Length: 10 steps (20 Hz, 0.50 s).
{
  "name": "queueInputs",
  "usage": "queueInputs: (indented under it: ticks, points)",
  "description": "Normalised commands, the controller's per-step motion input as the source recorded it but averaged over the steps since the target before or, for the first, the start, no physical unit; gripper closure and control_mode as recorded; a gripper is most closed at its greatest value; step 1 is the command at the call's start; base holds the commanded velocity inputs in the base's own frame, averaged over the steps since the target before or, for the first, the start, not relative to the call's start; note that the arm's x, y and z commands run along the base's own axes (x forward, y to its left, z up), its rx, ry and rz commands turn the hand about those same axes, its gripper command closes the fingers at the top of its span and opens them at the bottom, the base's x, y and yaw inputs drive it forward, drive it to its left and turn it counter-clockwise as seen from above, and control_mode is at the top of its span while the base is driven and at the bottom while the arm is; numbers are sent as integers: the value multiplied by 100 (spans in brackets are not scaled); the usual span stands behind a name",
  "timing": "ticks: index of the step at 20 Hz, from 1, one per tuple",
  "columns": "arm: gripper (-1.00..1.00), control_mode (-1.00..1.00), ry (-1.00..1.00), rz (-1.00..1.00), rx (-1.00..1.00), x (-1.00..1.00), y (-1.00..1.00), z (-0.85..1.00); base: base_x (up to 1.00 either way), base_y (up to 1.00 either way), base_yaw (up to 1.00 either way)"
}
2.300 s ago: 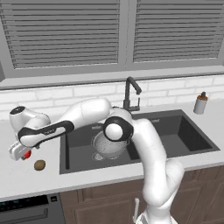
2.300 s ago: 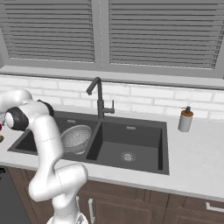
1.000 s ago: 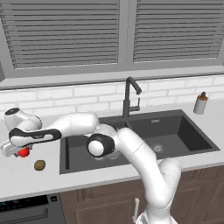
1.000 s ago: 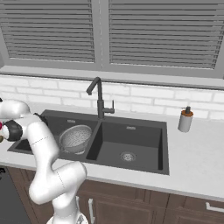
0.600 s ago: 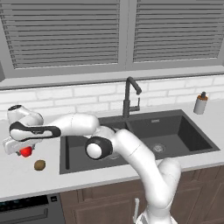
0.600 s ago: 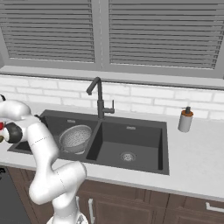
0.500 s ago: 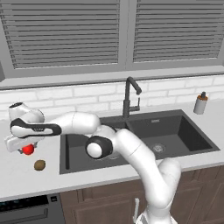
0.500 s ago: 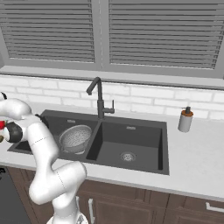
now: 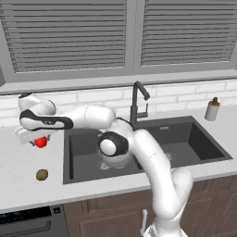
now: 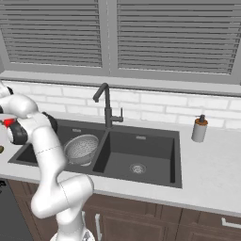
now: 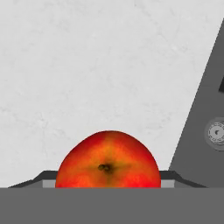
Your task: Put the colander in the sink, put the apple, kiwi in the colander, and turn on the sink faucet and pour water over the colander.
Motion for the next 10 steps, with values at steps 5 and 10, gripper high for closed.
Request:
queueInputs:
  ticks: [5, 10]
  points:
    - [100, -100, -34, -7, 23, -37, -100, -64, 0, 0, 0]
    - [100, -100, -23, -4, 24, -33, -100, -15, 0, 0, 0]
